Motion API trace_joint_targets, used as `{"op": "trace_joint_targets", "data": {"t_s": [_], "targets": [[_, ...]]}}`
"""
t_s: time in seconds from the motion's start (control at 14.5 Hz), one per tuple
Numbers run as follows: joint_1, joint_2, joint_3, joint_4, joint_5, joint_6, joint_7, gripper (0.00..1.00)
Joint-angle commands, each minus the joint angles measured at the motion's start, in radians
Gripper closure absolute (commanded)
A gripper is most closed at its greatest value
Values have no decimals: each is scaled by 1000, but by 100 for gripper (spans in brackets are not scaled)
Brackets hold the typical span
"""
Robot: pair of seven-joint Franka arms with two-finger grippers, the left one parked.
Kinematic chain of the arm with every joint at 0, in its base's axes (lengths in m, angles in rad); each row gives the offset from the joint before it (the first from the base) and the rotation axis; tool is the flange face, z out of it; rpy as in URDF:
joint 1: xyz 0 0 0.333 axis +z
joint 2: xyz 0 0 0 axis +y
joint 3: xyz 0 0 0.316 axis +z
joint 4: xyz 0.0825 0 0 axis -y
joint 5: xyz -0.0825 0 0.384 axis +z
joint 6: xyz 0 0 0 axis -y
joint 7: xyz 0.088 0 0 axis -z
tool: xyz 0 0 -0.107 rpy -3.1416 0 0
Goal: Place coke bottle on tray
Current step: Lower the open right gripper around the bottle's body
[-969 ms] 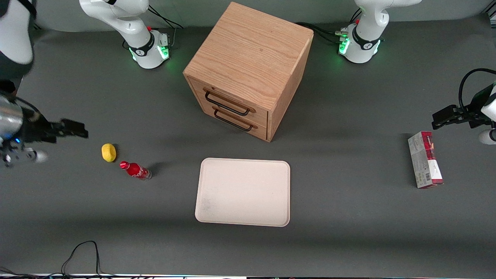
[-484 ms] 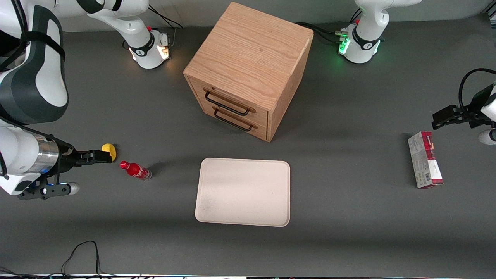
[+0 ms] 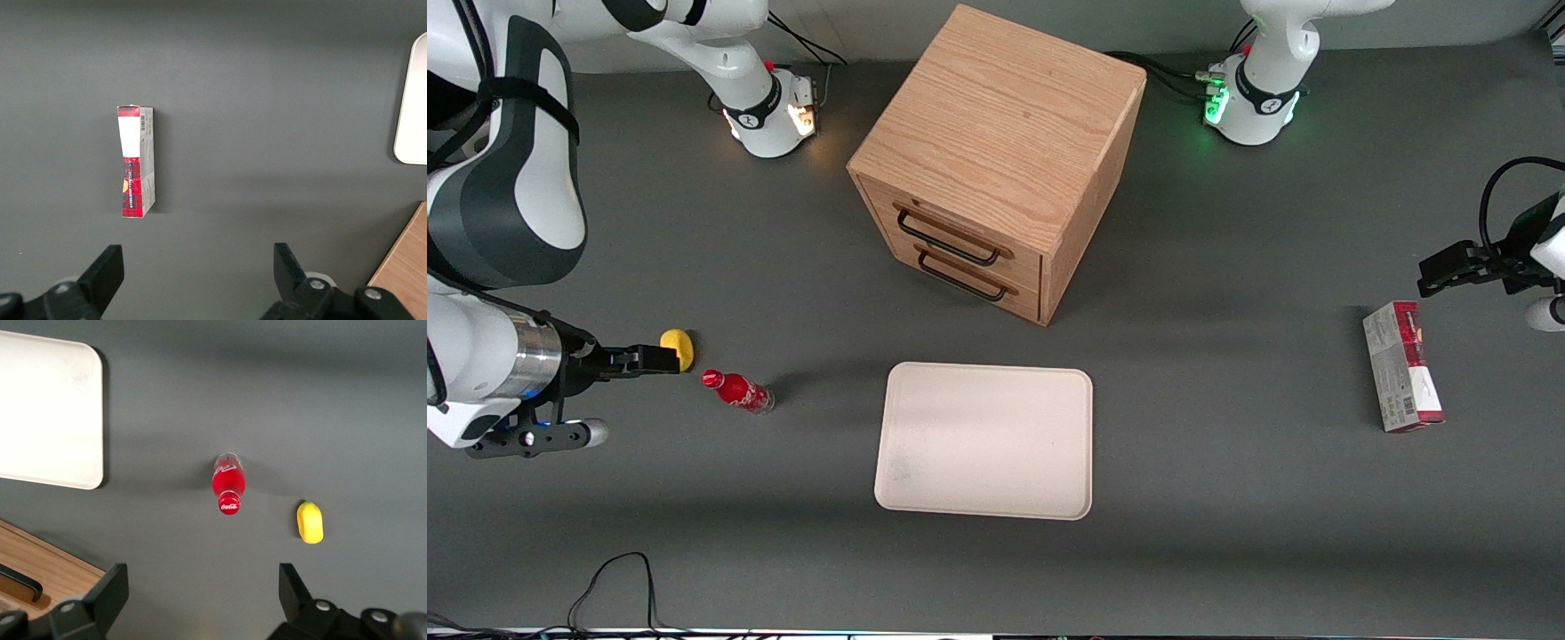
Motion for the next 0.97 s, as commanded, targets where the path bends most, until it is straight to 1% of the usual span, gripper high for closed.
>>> {"op": "trace_joint_targets", "data": {"t_s": [0.0, 0.21, 0.35, 0.55, 0.83, 0.9], "targets": [[1, -92, -2, -190, -16, 97, -33, 0], [-1, -268, -7, -568, -18, 372, -55, 0], [2, -313, -16, -741, -18, 547, -63, 0], [1, -306, -18, -832, -41, 679, -83, 0], [-1, -281, -18, -919, -41, 838, -84, 0], [1, -275, -18, -922, -41, 856, -84, 0]]}}
